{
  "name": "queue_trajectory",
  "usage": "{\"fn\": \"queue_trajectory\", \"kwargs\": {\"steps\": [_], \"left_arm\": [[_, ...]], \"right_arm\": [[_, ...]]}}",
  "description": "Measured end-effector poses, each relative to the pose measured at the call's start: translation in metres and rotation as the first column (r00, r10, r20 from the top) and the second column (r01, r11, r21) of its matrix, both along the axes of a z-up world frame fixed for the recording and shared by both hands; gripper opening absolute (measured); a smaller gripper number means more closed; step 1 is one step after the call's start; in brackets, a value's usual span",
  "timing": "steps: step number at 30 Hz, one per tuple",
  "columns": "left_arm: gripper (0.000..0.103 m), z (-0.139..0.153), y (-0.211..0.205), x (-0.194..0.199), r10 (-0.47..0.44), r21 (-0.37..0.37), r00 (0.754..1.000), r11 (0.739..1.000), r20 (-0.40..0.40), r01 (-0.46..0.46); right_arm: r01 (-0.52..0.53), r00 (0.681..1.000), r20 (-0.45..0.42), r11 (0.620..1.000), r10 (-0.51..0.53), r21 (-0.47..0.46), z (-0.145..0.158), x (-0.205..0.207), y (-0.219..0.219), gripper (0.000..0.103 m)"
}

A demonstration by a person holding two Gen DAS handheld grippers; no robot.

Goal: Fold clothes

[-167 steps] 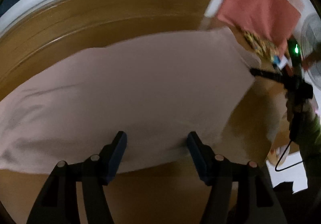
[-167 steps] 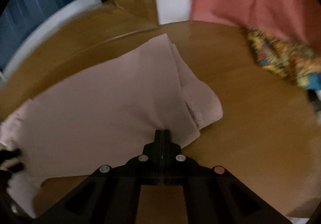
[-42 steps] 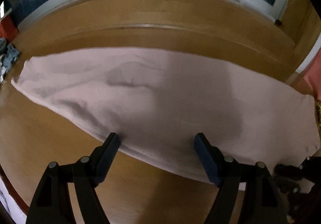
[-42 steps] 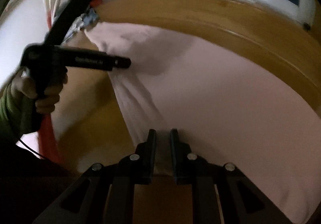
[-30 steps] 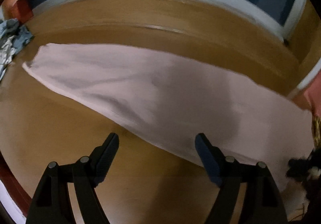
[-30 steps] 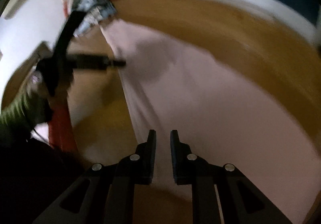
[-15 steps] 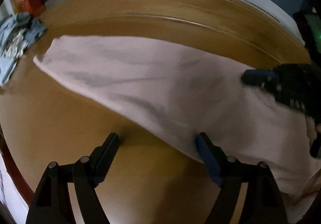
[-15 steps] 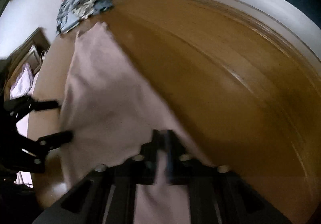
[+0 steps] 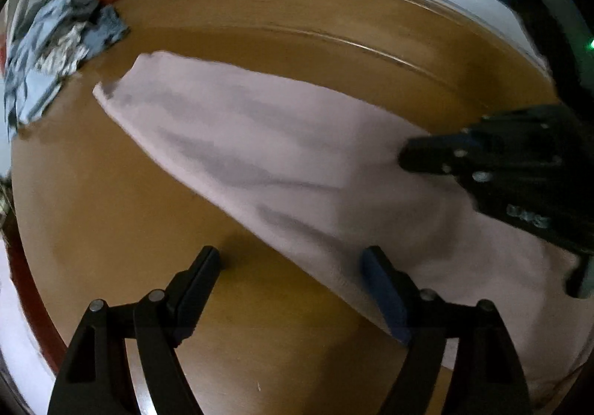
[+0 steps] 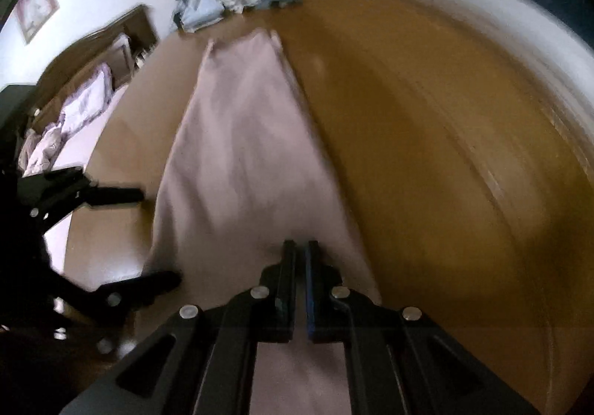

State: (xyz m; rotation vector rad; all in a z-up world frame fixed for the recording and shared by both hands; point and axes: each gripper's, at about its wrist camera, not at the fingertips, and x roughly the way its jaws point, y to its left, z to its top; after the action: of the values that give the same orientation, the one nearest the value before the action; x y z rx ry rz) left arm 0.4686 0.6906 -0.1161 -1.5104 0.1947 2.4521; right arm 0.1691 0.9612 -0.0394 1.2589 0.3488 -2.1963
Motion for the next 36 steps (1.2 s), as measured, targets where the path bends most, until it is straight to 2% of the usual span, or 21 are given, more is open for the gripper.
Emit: {"fn": "queue_trajectory", "kwargs": {"steps": [4,6,8,10,12,13,14,16,18,20,22,24,27,29,32,36], "left_arm": [[0.080,0.003,-0.003,0.010,0.002,-0.002,1.000,1.000,-0.006,-0.002],[0.079,0.004,-0.008,0.011,0.001,0.002,1.000,1.000,0.001,-0.001],[0.079,0.003,-0.008,0.008,-0.005,0.004,1.000,1.000,0.003,0.005],[0.080,0.004,-0.009,0.006,-0.013,0.004,1.000,1.000,-0.001,0.013],[0.080,0.003,-0.008,0.007,-0.014,0.006,1.000,1.000,-0.005,0.014],[0.080,0.003,-0.007,0.007,-0.016,0.005,1.000,1.000,-0.007,0.016],[0.080,0.005,-0.008,0.011,-0.017,0.005,1.000,1.000,-0.011,0.017],[0.080,0.016,-0.023,0.029,-0.019,0.006,1.000,1.000,-0.018,0.019],[0.080,0.017,-0.022,0.030,-0.022,0.006,1.000,1.000,-0.021,0.022],[0.080,0.018,-0.021,0.028,-0.029,0.009,0.999,1.000,-0.016,0.029],[0.077,0.017,-0.026,0.021,-0.038,0.032,0.999,0.999,0.001,0.038],[0.076,0.022,-0.036,0.014,-0.036,0.099,0.999,0.994,0.009,0.035],[0.076,0.042,-0.055,-0.001,-0.034,0.161,0.999,0.986,-0.041,0.040],[0.076,0.049,-0.059,-0.021,-0.058,0.179,0.997,0.982,-0.050,0.066],[0.076,0.048,-0.051,-0.053,-0.115,0.146,0.992,0.982,-0.058,0.123],[0.076,0.029,-0.039,-0.088,-0.110,0.030,0.994,0.993,-0.017,0.110]], "right_arm": [[0.074,0.997,0.000,0.997,-0.074,0.019,0.001,-0.021,0.009,0.002],[0.086,0.996,0.000,0.996,-0.086,0.034,0.003,-0.026,0.003,0.005],[0.026,0.999,0.029,0.998,-0.025,-0.048,0.012,-0.025,-0.009,0.006],[-0.070,0.996,0.054,0.994,0.075,-0.089,0.015,-0.023,-0.027,0.006],[-0.154,0.986,0.063,0.988,0.155,-0.031,0.003,-0.024,-0.049,0.005],[-0.162,0.985,0.054,0.987,0.162,0.003,-0.003,-0.027,-0.055,0.004],[-0.158,0.987,0.014,0.987,0.158,-0.004,-0.004,-0.030,-0.055,0.003],[-0.086,0.996,-0.002,0.996,0.086,-0.003,-0.009,-0.050,-0.052,0.001],[-0.010,1.000,0.018,1.000,0.011,-0.030,-0.013,-0.068,-0.047,0.000],[0.028,0.999,0.032,0.999,-0.027,-0.035,-0.016,-0.070,-0.047,0.000],[0.039,0.999,0.019,0.998,-0.038,-0.046,-0.012,-0.058,-0.043,0.001],[0.046,0.999,-0.002,0.997,-0.046,-0.056,-0.003,-0.037,-0.034,0.004],[0.058,0.998,0.015,0.995,-0.057,-0.085,0.002,-0.007,-0.025,0.007],[0.065,0.998,0.028,0.995,-0.063,-0.078,0.000,0.021,-0.022,0.013],[0.087,0.995,0.050,0.995,-0.085,-0.041,-0.008,0.045,-0.031,0.014],[0.136,0.989,0.054,0.991,-0.135,0.000,-0.024,0.062,-0.044,0.015]]}}
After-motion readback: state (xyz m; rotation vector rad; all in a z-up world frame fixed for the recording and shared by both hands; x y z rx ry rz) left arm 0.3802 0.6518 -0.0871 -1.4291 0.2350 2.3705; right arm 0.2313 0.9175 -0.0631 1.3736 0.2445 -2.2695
